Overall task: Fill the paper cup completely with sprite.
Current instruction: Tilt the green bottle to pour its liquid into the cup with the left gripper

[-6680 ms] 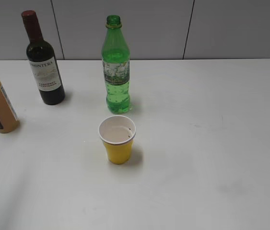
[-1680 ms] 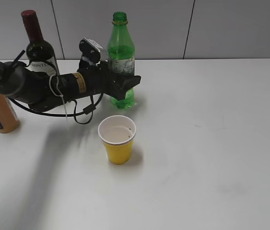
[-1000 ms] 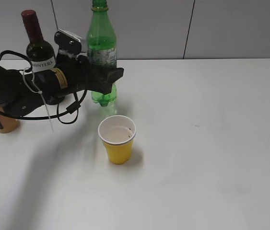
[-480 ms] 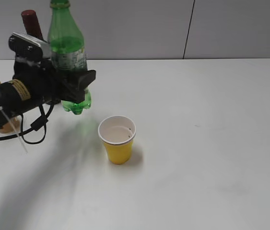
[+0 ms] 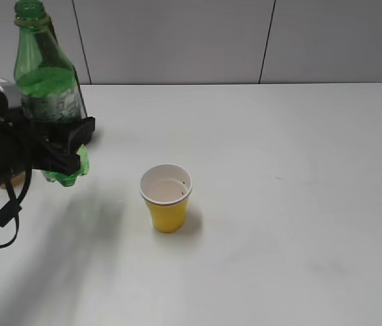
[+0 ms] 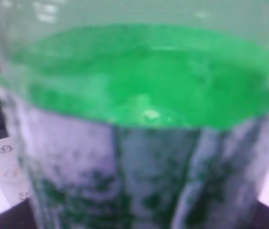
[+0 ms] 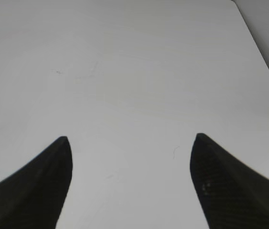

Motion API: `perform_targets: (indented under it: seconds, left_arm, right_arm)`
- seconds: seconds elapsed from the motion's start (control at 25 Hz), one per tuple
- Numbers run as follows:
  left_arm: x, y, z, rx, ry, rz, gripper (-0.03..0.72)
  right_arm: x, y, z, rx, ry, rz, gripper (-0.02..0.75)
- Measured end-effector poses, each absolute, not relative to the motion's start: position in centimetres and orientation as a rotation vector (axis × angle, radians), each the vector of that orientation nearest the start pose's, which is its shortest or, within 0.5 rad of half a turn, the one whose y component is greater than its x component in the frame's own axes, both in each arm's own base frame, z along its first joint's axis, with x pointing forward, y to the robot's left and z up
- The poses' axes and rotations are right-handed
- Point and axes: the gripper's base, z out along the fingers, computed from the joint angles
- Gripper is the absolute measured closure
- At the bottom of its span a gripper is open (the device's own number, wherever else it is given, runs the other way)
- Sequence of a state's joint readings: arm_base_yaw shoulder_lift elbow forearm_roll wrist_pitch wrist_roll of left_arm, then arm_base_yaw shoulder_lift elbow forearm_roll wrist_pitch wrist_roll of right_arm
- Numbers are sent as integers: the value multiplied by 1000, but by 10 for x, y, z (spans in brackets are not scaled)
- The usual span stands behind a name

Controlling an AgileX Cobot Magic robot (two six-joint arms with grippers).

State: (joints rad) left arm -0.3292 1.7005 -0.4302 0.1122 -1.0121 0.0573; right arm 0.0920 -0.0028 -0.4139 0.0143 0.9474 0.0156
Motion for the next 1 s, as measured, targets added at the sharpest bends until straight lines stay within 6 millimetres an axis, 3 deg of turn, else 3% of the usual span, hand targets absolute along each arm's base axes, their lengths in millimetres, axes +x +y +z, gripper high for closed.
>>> perform_targets:
  seconds: [0.36,0.76,1.0]
  left_arm:
    - [249,-82,160,447,1690,-35,231]
    - [231,-109,154,523,1744,196,232]
    - [228,-105,153,570,1757,382,233]
  right_arm:
    - [8,2,262,-76,2014,86,144]
    - [8,2,262,-76,2014,87,144]
    - [8,2,262,-76,2014,87,144]
